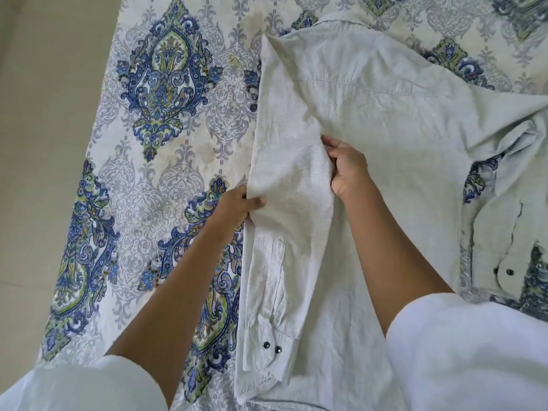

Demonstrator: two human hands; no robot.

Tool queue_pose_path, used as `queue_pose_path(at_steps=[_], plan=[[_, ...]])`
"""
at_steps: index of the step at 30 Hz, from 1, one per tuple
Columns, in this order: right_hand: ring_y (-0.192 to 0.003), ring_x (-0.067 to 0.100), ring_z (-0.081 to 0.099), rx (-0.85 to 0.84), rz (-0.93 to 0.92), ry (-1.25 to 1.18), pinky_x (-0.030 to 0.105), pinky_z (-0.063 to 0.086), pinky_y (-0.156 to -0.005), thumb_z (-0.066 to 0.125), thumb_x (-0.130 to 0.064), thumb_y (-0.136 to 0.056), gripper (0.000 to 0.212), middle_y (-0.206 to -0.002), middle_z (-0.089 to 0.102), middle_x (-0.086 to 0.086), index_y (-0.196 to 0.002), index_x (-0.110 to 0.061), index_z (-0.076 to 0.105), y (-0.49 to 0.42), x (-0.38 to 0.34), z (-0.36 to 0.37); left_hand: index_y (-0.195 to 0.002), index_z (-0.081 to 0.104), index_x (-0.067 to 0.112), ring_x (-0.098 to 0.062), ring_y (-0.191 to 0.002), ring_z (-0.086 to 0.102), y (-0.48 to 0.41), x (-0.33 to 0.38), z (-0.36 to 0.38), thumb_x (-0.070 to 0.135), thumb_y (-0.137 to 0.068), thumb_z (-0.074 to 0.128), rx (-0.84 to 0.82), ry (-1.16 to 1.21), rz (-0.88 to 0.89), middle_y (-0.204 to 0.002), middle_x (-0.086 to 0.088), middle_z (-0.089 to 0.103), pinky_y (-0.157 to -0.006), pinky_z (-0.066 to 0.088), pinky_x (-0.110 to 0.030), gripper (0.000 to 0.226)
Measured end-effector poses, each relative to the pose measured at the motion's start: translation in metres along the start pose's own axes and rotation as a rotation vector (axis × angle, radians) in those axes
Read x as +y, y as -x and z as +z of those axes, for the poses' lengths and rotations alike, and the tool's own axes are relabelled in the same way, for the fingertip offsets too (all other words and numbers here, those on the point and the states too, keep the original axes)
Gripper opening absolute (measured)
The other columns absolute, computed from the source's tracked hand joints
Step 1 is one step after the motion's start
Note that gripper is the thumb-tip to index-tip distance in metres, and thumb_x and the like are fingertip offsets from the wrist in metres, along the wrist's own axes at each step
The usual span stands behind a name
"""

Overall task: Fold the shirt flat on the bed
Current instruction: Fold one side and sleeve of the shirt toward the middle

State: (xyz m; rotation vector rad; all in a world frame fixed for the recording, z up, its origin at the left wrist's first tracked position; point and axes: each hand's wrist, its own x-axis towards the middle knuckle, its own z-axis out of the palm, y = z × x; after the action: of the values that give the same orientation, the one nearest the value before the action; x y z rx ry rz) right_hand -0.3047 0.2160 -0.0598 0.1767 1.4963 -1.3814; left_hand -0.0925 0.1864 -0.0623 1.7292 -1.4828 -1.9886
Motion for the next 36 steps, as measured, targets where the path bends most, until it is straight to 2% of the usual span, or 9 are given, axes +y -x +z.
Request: queue_pose_path(at_steps=[3, 7, 12, 16, 19, 22, 25, 30, 36], plan=[[-0.103, 0.022, 0.063, 0.057, -0.018, 0.034, 0.035, 0.053, -0.091, 0.045, 0.009, -0.088, 0.036, -0.119, 0.063, 0.012, -0.117, -0.005, 0.061, 0.003, 0.002, 0.001, -0.091, 0.057, 0.007, -0.018, -0.066, 0.056, 0.010, -0.012, 0.003, 0.011, -0.087, 0.062, 0.074, 0.046, -0.041, -0.082, -0.008, 0.060, -0.054, 0.046, -0.023, 0.008], [-0.086, 0.019, 0.064, 0.072, -0.039, 0.129, 0.029, 0.055, -0.076, 0.052, 0.005, -0.086, 0.038, -0.106, 0.064, 0.009, -0.123, -0.002, 0.056, 0.017, 0.003, -0.006, -0.088, 0.056, 0.007, -0.009, -0.055, 0.054, 0.034, -0.026, 0.007, 0.013, -0.084, 0.066, -0.004, -0.034, -0.079, -0.072, -0.002, 0.058, -0.048, 0.040, -0.013, 0.012], [-0.082, 0.021, 0.067, -0.167, 0.205, 0.512, 0.032, 0.055, -0.070, 0.068, -0.043, -0.080, 0.040, -0.096, 0.071, 0.005, -0.103, -0.010, 0.066, 0.060, 0.015, -0.039, -0.096, 0.061, 0.003, -0.019, -0.070, 0.058, 0.054, -0.044, 0.012, 0.003, -0.081, 0.066, 0.026, -0.087, -0.048, -0.081, -0.007, 0.062, -0.060, 0.048, -0.021, 0.016], [-0.074, 0.022, 0.064, -0.111, 0.261, 0.774, 0.032, 0.054, -0.070, 0.075, -0.009, -0.076, 0.021, -0.088, 0.068, 0.010, -0.093, -0.005, 0.065, 0.084, 0.052, -0.054, -0.088, 0.056, 0.002, -0.018, -0.070, 0.052, 0.056, -0.042, 0.022, 0.015, -0.089, 0.058, 0.154, -0.123, 0.023, -0.078, -0.009, 0.055, -0.064, 0.040, -0.029, 0.013], [-0.069, 0.023, 0.061, 0.022, 0.252, 0.593, 0.033, 0.054, -0.062, 0.065, 0.000, -0.081, 0.006, -0.082, 0.064, 0.011, -0.082, -0.004, 0.062, 0.100, 0.077, -0.069, -0.092, 0.050, 0.010, -0.015, -0.075, 0.059, 0.063, -0.044, 0.030, 0.016, -0.090, 0.058, 0.163, -0.088, 0.044, -0.085, -0.006, 0.059, -0.064, 0.046, -0.025, 0.010], [-0.068, 0.020, 0.060, 0.075, 0.273, 0.210, 0.032, 0.049, -0.057, 0.054, -0.010, -0.091, 0.009, -0.080, 0.063, 0.008, -0.083, -0.009, 0.059, 0.118, 0.094, -0.084, -0.111, 0.052, 0.006, -0.023, -0.098, 0.054, 0.072, -0.062, 0.030, 0.031, -0.078, 0.073, 0.209, -0.467, 0.106, -0.105, -0.008, 0.058, -0.087, 0.046, -0.036, 0.046], [-0.071, 0.020, 0.065, -0.031, 0.250, 0.413, 0.031, 0.055, -0.060, 0.062, -0.020, -0.088, 0.011, -0.083, 0.068, 0.007, -0.090, -0.009, 0.063, 0.137, 0.108, -0.090, -0.117, 0.048, 0.002, -0.027, -0.106, 0.045, 0.102, -0.082, 0.038, 0.032, -0.074, 0.075, 0.252, -0.577, 0.101, -0.113, -0.012, 0.050, -0.094, 0.037, -0.035, 0.058], [-0.053, 0.017, 0.060, -0.147, 0.452, 0.773, 0.023, 0.048, -0.052, 0.063, 0.002, -0.081, 0.010, -0.072, 0.065, 0.010, -0.079, -0.008, 0.060, 0.170, 0.139, -0.087, -0.095, 0.053, 0.007, -0.029, -0.090, 0.055, 0.158, -0.119, 0.053, 0.029, -0.083, 0.066, 0.312, -0.660, -0.105, -0.090, -0.010, 0.060, -0.072, 0.042, -0.035, 0.029], [-0.062, 0.015, 0.063, -0.077, 0.275, 0.682, 0.022, 0.053, -0.053, 0.061, 0.000, -0.085, 0.013, -0.079, 0.067, 0.006, -0.097, -0.005, 0.064, 0.186, 0.164, -0.108, -0.066, 0.040, 0.011, -0.017, -0.058, 0.040, 0.184, -0.147, 0.050, 0.020, -0.089, 0.059, 0.276, -0.371, -0.185, -0.062, -0.001, 0.045, -0.049, 0.027, -0.028, 0.032]])
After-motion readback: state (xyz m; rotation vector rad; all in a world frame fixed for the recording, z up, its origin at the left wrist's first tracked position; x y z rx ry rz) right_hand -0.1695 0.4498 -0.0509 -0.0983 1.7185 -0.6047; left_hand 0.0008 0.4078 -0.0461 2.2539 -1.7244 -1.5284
